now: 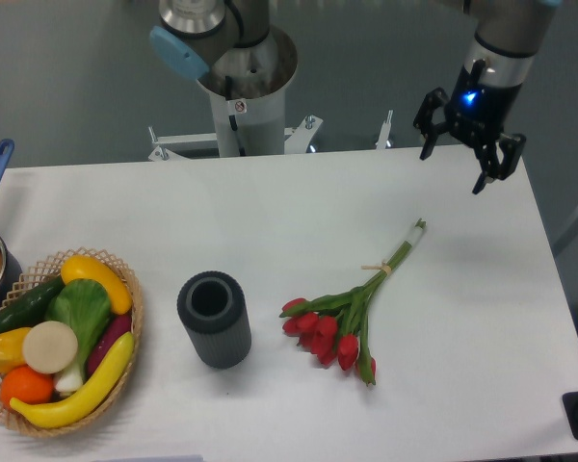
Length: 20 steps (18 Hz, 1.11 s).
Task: Pick up the flowers from the table
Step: 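Move the open gripper down toward the tied stems of the red tulips, then lower the gripper around the tulip stems near the twine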
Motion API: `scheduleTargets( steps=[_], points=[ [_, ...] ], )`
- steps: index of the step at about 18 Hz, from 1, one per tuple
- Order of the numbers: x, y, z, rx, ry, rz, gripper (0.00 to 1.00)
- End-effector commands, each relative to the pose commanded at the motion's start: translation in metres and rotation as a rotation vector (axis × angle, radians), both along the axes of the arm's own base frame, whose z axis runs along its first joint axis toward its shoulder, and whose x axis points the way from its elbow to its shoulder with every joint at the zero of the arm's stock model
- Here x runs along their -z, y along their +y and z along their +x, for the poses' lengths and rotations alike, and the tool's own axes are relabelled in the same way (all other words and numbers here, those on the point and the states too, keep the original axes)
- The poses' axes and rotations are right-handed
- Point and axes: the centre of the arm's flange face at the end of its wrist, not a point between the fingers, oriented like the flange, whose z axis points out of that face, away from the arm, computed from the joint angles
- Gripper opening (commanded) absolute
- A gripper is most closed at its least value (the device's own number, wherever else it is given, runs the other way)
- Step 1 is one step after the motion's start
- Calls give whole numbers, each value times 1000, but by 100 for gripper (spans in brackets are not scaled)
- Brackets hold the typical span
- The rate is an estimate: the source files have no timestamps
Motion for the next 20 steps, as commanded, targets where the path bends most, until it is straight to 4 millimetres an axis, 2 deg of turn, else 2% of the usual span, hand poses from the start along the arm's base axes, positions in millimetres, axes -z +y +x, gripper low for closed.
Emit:
scheduleTargets(
  steps=[2, 5, 9, 17, 20],
  points=[
    [13, 7, 2, -26, -28, -7, 100],
    [28, 32, 5, -52, -40, -9, 100],
    [66, 61, 6, -95, -85, -27, 100],
    [126, 78, 10, -70, -101, -59, 100],
    [141, 87, 10, -117, -115, -65, 100]
  ],
)
